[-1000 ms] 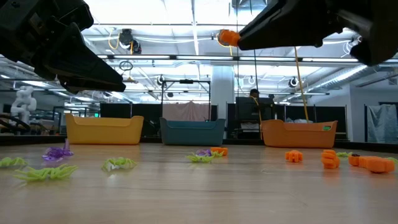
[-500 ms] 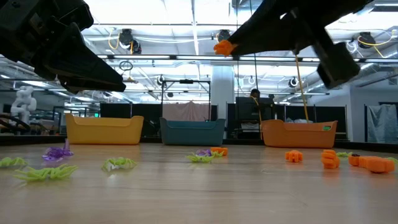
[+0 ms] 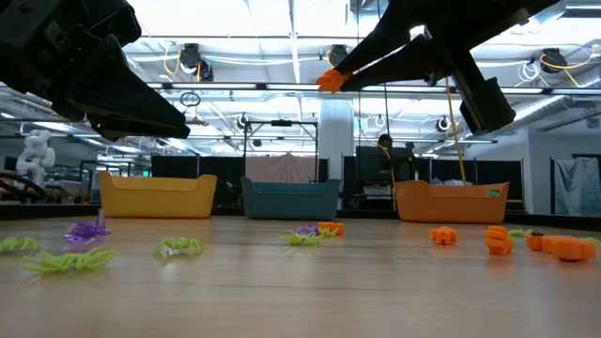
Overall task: Sort Halloween decoration
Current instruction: Put the orange skeleton toy into the yellow bin
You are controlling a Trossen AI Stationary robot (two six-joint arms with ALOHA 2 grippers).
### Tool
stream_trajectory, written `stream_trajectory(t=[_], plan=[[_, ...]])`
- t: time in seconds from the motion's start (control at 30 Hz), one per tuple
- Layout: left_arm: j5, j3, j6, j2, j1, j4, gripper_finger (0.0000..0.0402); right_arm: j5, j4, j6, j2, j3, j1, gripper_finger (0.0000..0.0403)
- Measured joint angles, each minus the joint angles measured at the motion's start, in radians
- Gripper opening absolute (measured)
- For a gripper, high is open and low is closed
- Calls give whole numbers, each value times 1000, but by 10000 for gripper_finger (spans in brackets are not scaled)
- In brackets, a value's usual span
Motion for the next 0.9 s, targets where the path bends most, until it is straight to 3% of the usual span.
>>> stream_trajectory(t=[0.53, 0.9], plan=[[0, 0, 0, 0, 0, 0, 166, 0, 0, 16, 0, 0, 1, 9], [0, 0, 0, 0, 0, 0, 166, -3, 0, 284, 0, 0, 2, 9]])
